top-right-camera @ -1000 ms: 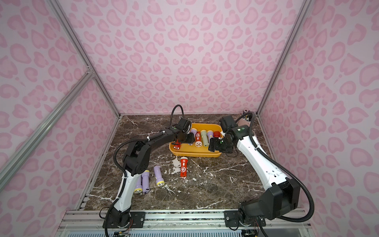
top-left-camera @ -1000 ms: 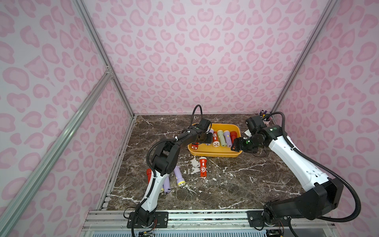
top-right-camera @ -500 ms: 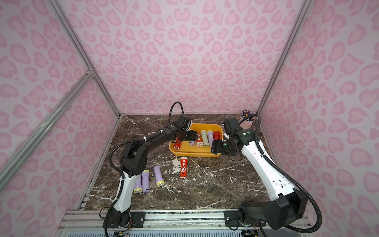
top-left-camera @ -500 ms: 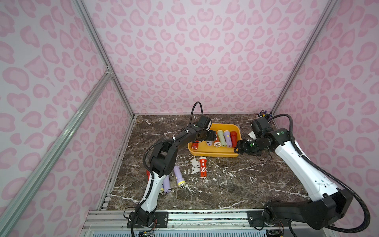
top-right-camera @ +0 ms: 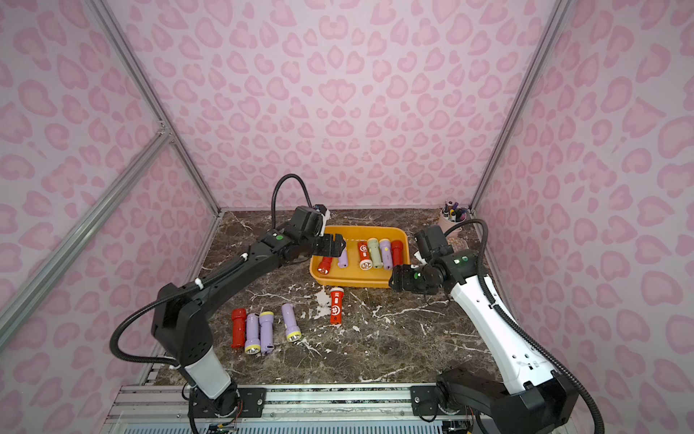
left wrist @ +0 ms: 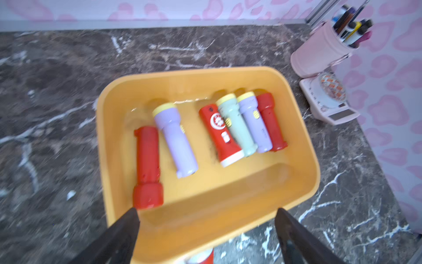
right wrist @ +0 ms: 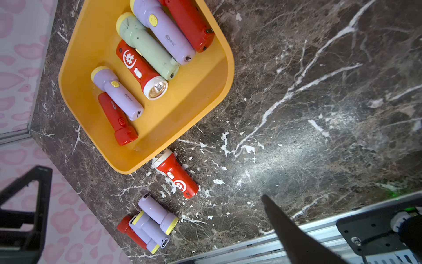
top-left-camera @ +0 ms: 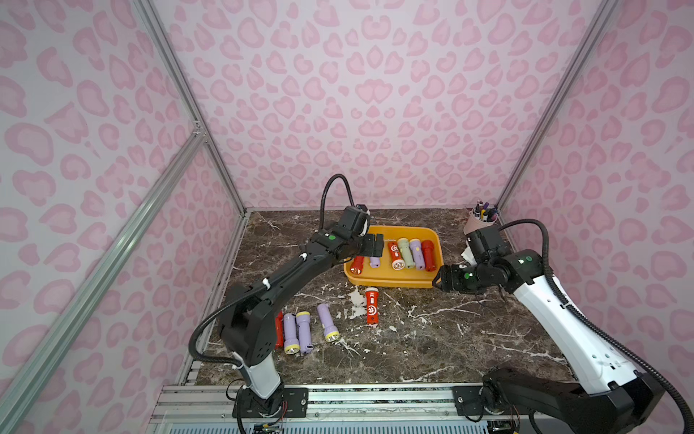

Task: Put the flashlights into the storage boxes
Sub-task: Pick up the flashlight from the center of the board.

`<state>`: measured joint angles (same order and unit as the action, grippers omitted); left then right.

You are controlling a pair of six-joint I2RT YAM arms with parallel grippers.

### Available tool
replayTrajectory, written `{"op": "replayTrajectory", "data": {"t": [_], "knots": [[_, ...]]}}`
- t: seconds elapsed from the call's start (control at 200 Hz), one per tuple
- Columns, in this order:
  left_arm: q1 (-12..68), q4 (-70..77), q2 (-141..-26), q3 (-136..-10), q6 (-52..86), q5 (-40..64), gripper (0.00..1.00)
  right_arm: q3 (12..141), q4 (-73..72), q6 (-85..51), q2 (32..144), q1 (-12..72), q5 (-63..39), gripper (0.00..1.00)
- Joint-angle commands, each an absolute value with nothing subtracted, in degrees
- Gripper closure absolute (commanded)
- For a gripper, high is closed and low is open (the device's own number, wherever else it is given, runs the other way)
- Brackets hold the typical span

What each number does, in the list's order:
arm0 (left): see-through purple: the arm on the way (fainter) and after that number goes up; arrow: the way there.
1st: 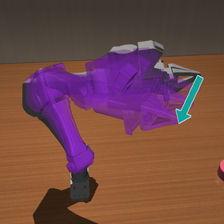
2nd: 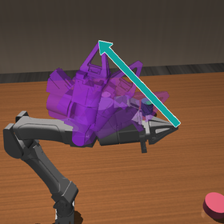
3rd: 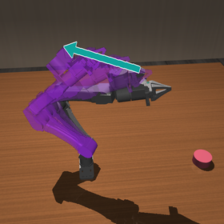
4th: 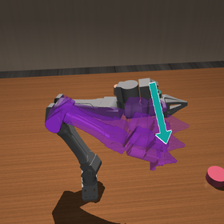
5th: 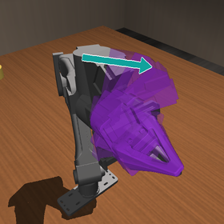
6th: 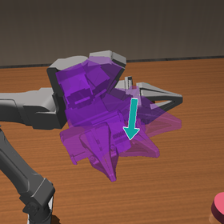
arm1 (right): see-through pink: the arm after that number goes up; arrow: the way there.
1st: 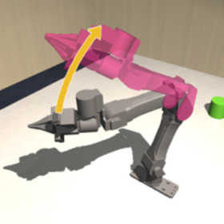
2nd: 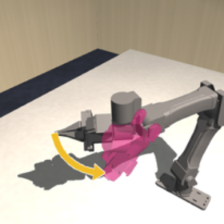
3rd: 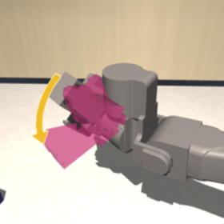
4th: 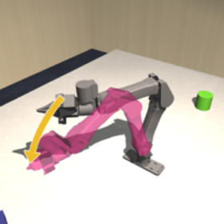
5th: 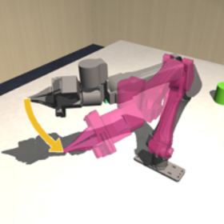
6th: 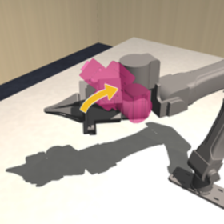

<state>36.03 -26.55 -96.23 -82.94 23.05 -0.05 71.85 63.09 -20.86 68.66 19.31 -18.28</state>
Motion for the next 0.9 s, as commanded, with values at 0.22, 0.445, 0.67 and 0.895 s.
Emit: {"op": "replayTrajectory", "data": {"t": [0.22, 0.445, 0.67, 0.895], "knots": [[46.2, -31.6, -79.4, -58.0, 33.7, -10.9, 0.08, 66.8, 59.3, -22.0, 67.0, 26.0, -19.9, 0.24], [54.6, -31.1, -80.8, -53.9, 41.8, -15.7, 0.09, 63.5, 58.6, -23.5, 64.1, 29.8, -20.1, 0.24], [56.9, -29.0, -90.7, -58.1, 42.0, -18.2, 0.10, 60.0, 60.3, -24.3, 58.4, 29.9, -19.4, 0.24], [56.9, -27.8, -97.6, -62.6, 41.0, -18.0, 0.11, 58.7, 60.9, -25.8, 53.7, 29.9, -17.1, 0.24]]}}
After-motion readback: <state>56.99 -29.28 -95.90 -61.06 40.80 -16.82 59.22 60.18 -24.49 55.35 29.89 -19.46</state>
